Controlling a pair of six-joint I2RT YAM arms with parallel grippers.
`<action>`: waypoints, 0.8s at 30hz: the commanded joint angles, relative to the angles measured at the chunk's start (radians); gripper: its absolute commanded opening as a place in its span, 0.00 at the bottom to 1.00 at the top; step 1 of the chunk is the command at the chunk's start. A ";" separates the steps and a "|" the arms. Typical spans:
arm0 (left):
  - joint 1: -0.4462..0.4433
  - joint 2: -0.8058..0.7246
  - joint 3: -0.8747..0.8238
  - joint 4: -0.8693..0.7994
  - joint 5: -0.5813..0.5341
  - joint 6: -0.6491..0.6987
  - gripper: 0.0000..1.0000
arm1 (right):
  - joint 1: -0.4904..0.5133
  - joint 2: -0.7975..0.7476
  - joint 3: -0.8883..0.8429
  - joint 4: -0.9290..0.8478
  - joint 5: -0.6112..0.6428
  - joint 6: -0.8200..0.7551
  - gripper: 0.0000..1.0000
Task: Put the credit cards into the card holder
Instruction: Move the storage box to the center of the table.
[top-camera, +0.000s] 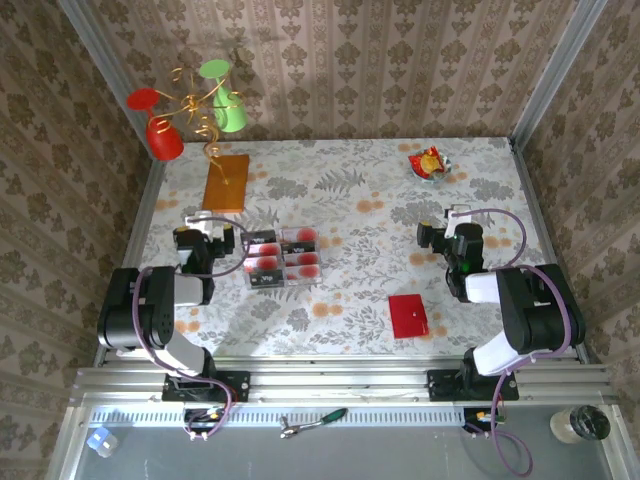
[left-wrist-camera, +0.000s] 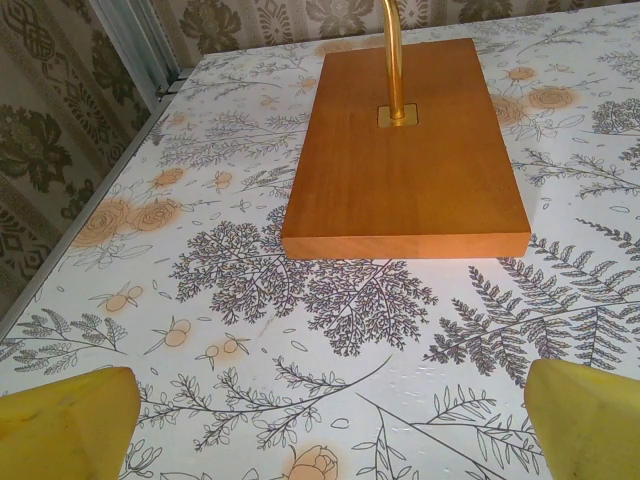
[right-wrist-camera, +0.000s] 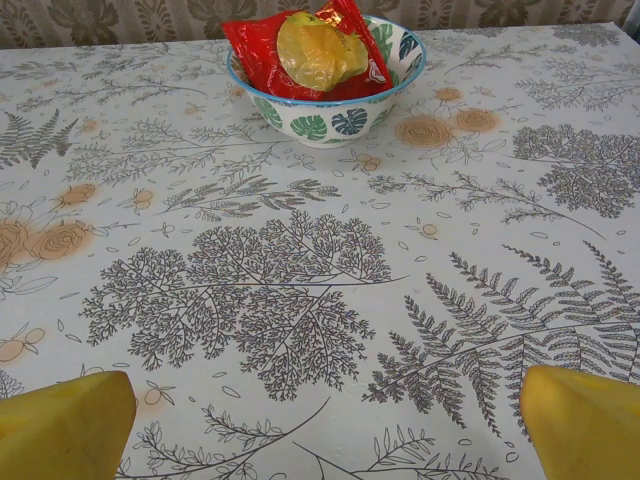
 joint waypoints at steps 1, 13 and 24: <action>-0.004 -0.004 0.012 0.011 0.014 -0.011 1.00 | -0.004 -0.009 0.019 0.001 -0.020 -0.017 1.00; -0.003 -0.004 0.017 0.000 0.014 -0.012 1.00 | -0.006 -0.005 0.024 -0.005 -0.022 -0.016 1.00; -0.004 -0.004 0.016 0.000 0.013 -0.013 1.00 | -0.007 -0.007 0.024 -0.005 -0.025 -0.014 1.00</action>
